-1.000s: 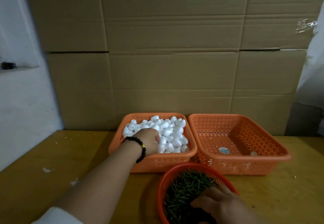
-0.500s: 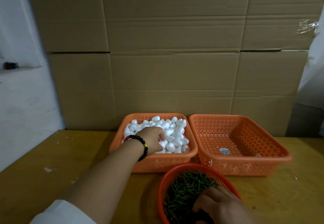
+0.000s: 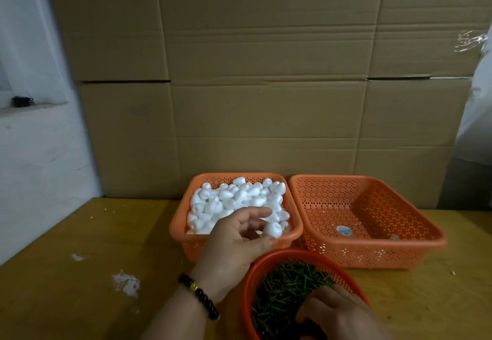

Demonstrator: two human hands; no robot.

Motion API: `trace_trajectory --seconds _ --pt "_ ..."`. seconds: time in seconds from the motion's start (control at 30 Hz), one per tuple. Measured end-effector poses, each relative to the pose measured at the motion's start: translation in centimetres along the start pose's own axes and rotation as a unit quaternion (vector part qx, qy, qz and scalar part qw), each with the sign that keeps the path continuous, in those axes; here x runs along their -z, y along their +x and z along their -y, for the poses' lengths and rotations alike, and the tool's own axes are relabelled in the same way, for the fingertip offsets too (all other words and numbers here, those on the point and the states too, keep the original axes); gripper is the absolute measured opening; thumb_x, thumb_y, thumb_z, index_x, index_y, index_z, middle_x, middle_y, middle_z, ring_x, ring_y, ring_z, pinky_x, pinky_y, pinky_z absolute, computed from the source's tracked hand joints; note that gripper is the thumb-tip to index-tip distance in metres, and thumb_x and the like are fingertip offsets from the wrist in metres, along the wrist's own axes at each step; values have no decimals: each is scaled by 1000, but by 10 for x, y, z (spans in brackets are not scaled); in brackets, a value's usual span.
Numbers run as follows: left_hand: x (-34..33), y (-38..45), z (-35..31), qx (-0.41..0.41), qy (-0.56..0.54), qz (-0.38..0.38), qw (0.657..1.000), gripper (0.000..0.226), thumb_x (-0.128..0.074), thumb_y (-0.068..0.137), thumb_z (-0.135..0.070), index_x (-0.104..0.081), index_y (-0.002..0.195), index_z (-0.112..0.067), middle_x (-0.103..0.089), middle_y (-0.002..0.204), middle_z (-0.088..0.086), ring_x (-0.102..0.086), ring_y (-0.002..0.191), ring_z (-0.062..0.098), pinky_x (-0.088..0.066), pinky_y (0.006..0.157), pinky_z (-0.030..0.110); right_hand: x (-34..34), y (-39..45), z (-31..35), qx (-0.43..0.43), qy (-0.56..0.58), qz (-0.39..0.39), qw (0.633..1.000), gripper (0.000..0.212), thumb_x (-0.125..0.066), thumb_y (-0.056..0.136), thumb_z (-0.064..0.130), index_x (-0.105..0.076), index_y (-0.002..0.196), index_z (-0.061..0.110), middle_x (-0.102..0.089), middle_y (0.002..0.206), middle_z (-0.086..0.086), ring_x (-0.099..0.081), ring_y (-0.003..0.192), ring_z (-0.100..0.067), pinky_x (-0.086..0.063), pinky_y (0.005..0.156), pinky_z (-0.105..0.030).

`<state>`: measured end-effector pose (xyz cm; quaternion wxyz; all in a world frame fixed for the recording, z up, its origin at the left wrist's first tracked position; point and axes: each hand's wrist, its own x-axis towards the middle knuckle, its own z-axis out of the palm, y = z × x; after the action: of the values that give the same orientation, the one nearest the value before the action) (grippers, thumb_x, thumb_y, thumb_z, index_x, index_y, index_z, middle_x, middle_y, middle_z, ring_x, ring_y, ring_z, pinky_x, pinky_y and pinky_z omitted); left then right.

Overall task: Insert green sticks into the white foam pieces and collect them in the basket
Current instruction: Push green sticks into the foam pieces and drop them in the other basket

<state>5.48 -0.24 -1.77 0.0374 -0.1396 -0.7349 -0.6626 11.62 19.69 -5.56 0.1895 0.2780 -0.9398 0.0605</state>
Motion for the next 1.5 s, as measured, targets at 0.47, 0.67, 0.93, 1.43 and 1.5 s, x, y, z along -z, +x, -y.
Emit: trace_trajectory --seconds 0.47,0.67,0.93,1.43,1.5 --pt "-3 -16 -21 39 -244 57 967 34 -65 73 -15 -73 106 -21 -66 109 26 -58 72 8 -48 62 19 -5 -1 -2 3 -1 -11 1000 37 -74 41 69 -62 70 51 -55 70 31 -56 66 14 -47 54 -5" --pt "-3 -15 -23 77 -337 79 935 25 -62 79 -11 -73 101 -15 -68 108 24 -60 69 13 -51 60 24 -2 0 -3 2 -11 -14 1000 41 -76 36 72 -63 68 51 -54 68 32 -55 65 15 -45 53 -3" --pt "-3 -14 -25 96 -398 89 908 24 -60 81 -3 -63 104 -3 -67 111 23 -65 73 20 -56 63 31 -1 0 -3 1 -9 -16 1000 41 -78 35 70 -63 67 50 -54 67 31 -54 63 14 -45 52 -3" --pt "-7 -10 -24 154 -481 62 861 31 -56 72 7 -75 95 -2 -71 94 22 -69 73 23 -59 66 36 2 1 0 -14 -8 -7 1000 38 -75 38 73 -62 67 52 -53 67 33 -53 65 17 -44 55 -1" --pt "-8 -10 -23 158 -485 56 859 32 -57 70 11 -72 97 2 -70 93 23 -70 72 23 -59 65 36 2 0 0 -16 -8 -10 1000 37 -74 38 73 -62 67 52 -53 67 34 -53 66 18 -45 56 -1"
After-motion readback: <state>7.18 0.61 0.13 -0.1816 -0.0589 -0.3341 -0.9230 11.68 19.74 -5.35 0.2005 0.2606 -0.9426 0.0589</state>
